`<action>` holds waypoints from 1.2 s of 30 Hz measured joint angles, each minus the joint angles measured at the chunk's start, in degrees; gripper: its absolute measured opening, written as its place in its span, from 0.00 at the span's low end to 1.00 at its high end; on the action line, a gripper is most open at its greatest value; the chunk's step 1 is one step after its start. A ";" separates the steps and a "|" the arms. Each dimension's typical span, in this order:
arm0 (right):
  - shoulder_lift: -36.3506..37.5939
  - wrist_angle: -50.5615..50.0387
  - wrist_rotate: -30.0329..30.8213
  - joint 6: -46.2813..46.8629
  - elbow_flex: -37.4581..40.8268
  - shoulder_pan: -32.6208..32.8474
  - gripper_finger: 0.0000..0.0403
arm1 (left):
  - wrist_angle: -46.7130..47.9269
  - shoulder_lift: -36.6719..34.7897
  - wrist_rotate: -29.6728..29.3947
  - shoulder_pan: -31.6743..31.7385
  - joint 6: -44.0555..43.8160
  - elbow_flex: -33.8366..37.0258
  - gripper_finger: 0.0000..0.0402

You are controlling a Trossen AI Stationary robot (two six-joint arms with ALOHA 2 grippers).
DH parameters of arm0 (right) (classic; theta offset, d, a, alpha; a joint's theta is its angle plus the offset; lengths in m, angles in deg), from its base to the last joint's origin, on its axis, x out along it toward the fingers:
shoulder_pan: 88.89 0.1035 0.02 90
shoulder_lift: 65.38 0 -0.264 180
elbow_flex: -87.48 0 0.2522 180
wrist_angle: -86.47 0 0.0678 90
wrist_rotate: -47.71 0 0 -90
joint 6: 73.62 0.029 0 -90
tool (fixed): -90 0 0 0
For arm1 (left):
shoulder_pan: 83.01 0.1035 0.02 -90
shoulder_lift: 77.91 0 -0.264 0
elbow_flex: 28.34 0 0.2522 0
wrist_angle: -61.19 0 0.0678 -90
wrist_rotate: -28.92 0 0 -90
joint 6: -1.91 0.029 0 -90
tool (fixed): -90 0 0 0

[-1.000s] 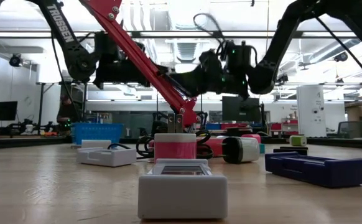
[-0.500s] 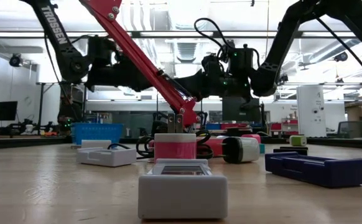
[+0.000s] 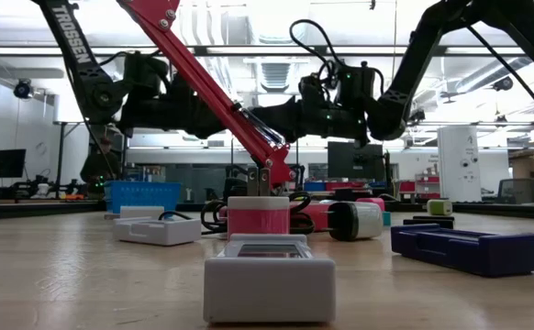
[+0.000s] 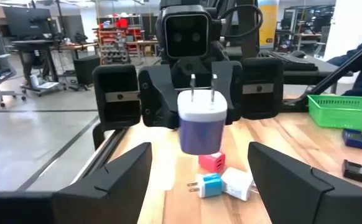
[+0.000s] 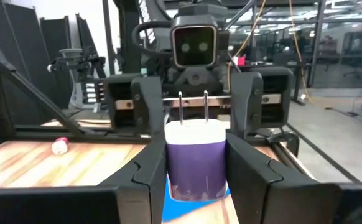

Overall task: Pick & Place Office items
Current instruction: Put the purple charger adapter into the blue bin

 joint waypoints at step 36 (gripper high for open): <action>0.02 -0.05 0.45 0.76 -0.90 0.31 0.30 | -0.02 7.68 -7.76 -4.45 0.15 -7.97 0.68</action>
